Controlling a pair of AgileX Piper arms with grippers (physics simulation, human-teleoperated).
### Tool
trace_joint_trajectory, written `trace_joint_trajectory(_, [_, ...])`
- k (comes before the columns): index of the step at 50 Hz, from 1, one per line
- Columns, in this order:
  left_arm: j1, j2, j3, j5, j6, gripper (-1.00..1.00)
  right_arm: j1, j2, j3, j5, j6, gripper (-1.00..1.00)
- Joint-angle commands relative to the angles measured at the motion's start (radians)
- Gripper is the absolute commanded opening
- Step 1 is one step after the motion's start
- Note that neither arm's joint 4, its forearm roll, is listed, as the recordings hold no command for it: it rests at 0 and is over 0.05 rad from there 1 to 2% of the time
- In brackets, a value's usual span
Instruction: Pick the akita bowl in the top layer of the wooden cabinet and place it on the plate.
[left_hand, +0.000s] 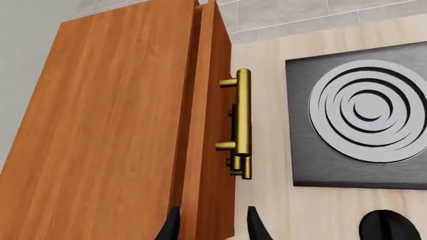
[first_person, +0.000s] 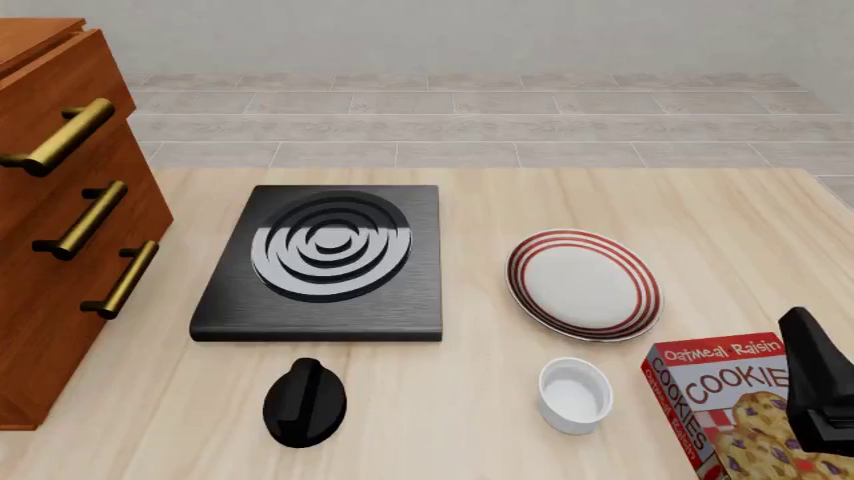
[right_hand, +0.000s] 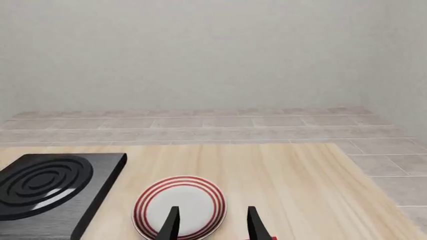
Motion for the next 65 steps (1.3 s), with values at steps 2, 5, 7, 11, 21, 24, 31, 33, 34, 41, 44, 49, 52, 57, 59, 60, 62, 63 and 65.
trace_joint_trajectory(2, [0.021, -0.003, 0.052, -0.013, -0.001, 1.00, 0.001, 0.000, -0.001, 0.000, -0.002, 1.00])
trace_joint_trajectory(5, [0.021, -0.003, 0.060, -0.017, -0.005, 1.00, 0.001, -0.001, 0.001, 0.000, -0.002, 1.00])
trace_joint_trajectory(7, [0.019, -0.004, 0.066, -0.019, -0.011, 1.00, 0.001, -0.001, 0.001, 0.000, -0.001, 1.00])
trace_joint_trajectory(11, [0.008, -0.005, 0.076, -0.018, -0.031, 1.00, 0.001, -0.001, 0.001, -0.001, -0.001, 1.00])
trace_joint_trajectory(21, [-0.030, 0.007, 0.092, -0.012, -0.109, 1.00, 0.000, -0.001, 0.003, -0.003, -0.001, 1.00])
trace_joint_trajectory(24, [-0.037, 0.008, 0.094, -0.009, -0.126, 1.00, 0.000, -0.001, 0.003, -0.003, -0.001, 1.00])
trace_joint_trajectory(31, [-0.058, 0.009, 0.098, -0.003, -0.159, 1.00, 0.001, -0.001, 0.003, -0.003, -0.001, 1.00])
trace_joint_trajectory(33, [-0.065, 0.010, 0.100, -0.002, -0.165, 1.00, 0.001, -0.001, 0.002, -0.003, -0.001, 1.00])
trace_joint_trajectory(34, [-0.065, 0.010, 0.100, -0.002, -0.165, 1.00, 0.001, -0.001, 0.002, -0.003, -0.001, 1.00])
trace_joint_trajectory(41, [-0.089, 0.016, 0.099, 0.002, -0.183, 1.00, 0.000, -0.001, 0.002, -0.003, 0.000, 1.00])
trace_joint_trajectory(44, [-0.094, 0.016, 0.099, 0.003, -0.183, 1.00, 0.000, -0.001, 0.002, -0.002, 0.000, 1.00])
trace_joint_trajectory(49, [-0.106, 0.022, 0.099, 0.003, -0.190, 1.00, -0.001, 0.000, -0.001, -0.001, 0.000, 1.00])
trace_joint_trajectory(52, [-0.111, 0.028, 0.095, 0.002, -0.190, 1.00, -0.002, 0.000, -0.001, -0.001, 0.002, 1.00])
trace_joint_trajectory(57, [-0.122, 0.035, 0.097, 0.000, -0.192, 1.00, -0.001, 0.000, -0.002, -0.001, 0.003, 1.00])
trace_joint_trajectory(59, [-0.131, 0.036, 0.098, 0.000, -0.191, 1.00, -0.001, 0.000, -0.002, 0.000, 0.004, 1.00])
trace_joint_trajectory(60, [-0.131, 0.036, 0.098, 0.000, -0.191, 1.00, -0.001, 0.000, -0.002, 0.000, 0.004, 1.00])
trace_joint_trajectory(62, [-0.135, 0.039, 0.098, -0.001, -0.192, 1.00, 0.000, 0.000, -0.002, -0.001, 0.004, 1.00])
trace_joint_trajectory(63, [-0.138, 0.041, 0.098, -0.001, -0.195, 1.00, 0.000, 0.000, -0.002, -0.001, 0.004, 1.00])
trace_joint_trajectory(65, [-0.143, 0.043, 0.100, -0.003, -0.193, 1.00, -0.001, 0.000, -0.002, -0.001, 0.005, 1.00])
